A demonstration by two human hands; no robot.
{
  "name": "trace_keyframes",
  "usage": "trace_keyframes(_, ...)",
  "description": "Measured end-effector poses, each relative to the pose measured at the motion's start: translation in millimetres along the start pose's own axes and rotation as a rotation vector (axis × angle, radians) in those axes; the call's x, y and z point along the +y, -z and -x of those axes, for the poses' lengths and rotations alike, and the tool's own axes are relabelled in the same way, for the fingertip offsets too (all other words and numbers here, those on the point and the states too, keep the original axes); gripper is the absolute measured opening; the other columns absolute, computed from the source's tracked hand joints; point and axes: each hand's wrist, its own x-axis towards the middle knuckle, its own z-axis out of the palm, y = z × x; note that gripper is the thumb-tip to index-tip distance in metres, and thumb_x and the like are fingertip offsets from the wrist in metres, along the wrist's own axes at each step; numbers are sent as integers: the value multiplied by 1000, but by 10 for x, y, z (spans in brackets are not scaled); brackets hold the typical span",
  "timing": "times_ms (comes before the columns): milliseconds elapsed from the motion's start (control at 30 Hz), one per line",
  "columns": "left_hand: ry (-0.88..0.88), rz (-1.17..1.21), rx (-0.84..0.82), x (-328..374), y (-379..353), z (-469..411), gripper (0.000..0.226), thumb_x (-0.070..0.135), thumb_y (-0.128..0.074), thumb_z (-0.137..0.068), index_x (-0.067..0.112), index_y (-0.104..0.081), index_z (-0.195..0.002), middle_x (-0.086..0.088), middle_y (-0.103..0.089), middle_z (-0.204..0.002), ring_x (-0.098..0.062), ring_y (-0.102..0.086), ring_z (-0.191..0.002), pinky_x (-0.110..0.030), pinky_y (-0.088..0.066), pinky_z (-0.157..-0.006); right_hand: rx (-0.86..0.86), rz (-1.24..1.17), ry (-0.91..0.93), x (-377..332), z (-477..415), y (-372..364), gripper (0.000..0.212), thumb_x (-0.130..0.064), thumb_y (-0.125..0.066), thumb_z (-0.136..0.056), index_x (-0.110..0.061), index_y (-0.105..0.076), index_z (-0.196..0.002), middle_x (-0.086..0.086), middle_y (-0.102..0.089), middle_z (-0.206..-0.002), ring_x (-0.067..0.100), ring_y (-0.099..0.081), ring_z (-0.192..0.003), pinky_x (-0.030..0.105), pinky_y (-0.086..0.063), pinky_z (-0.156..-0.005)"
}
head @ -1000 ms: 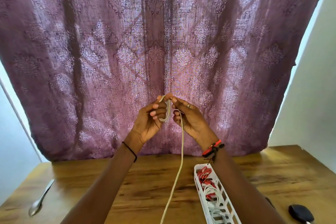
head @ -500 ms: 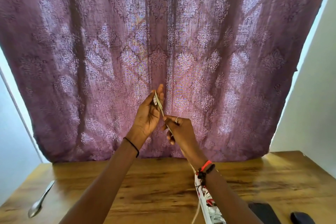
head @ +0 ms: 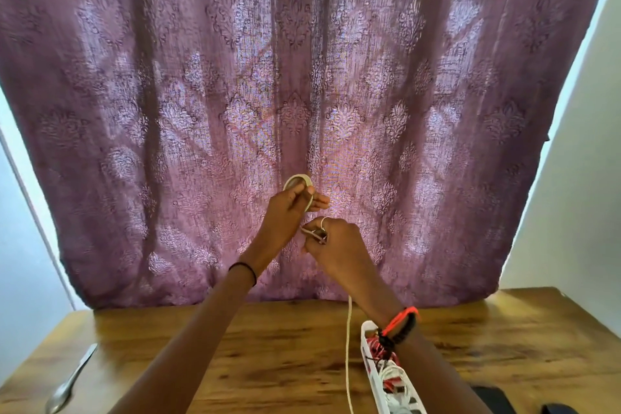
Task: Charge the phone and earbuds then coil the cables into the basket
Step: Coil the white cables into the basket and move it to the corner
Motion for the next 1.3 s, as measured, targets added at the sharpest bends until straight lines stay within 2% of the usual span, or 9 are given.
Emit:
trace_keyframes(100,-77,-335,-19,-53,40,4,22,6,-43,-97,-10,-57,-103,-21,-69,-93,0,-62,-65,-14,-47,-71,23,117,38,-12,-11,79,24,-11,-58,-82,-10,-68,-104,14,-68,-102,29,-62,-96,34,-49,-84)
trace_keyframes(267,-159,-489,-96,-19,79,74,15,-2,-48,-93,-6,-62,-89,12,-52,-66,14,-51,-57,-5,-35,-59,-2,119,51,-20,-12,286,24,-10,-61,-82,-10,-69,-104,10,-70,-101,23,-62,-95,25,-44,-85)
trace_keyframes(333,-120,-461,-194,-2,87,112,16,-3,-47,-92,-2,-63,-91,13,-53,-64,11,-53,-54,-4,-38,-59,-4,118,61,3,-35,353,25,-7,-62,-82,-10,-69,-106,9,-71,-104,21,-63,-97,18,-42,-84)
trace_keyframes(433,-47,-267,-317,56,142,143,19,2,-47,-94,2,-64,-86,9,-58,-55,-1,-54,-50,-13,-44,-59,51,110,165,53,-50,426,25,-2,-60,-84,-13,-72,-102,9,-72,-101,17,-64,-89,8,-38,-75)
trace_keyframes(533,62,6,-311,109,189,149,21,4,-44,-95,-2,-63,-103,4,-58,-59,-12,-52,-54,-20,-44,-57,145,110,304,133,-70,462,23,-8,-61,-83,-16,-74,-99,10,-69,-87,18,-61,-79,10,-37,-70)
trace_keyframes(667,189,207,-396,177,182,200,27,0,-39,-94,-16,-53,-111,3,-55,-59,-9,-49,-53,-18,-43,-56,222,7,375,129,-67,481,22,-18,-58,-80,-17,-75,-95,-1,-63,-83,11,-59,-78,7,-38,-72)
trace_keyframes(833,338,618,-534,208,241,285,23,7,-41,-91,0,-62,-98,5,-39,-59,-4,-35,-48,-15,-38,-49,199,-242,316,95,-48,533,14,-13,-69,-80,-17,-75,-92,-8,-63,-79,3,-58,-73,8,-39,-66)
trace_keyframes(967,372,958,-663,185,228,363,17,8,-45,-91,2,-60,-95,6,-48,-62,-3,-37,-48,-16,-37,-49,160,-420,286,13,2,515,19,-14,-71,-78,-29,-73,-89,-6,-64,-75,3,-54,-63,17,-42,-60)
trace_keyframes(1300,347,1358,-465,171,11,425,35,8,-21,-98,-9,-51,-108,0,-38,-66,-9,-34,-55,-25,-38,-57,186,-778,103,43,64,367,20,-4,-63,-84,-19,-74,-92,-2,-60,-61,11,-43,-51,18,-37,-45)
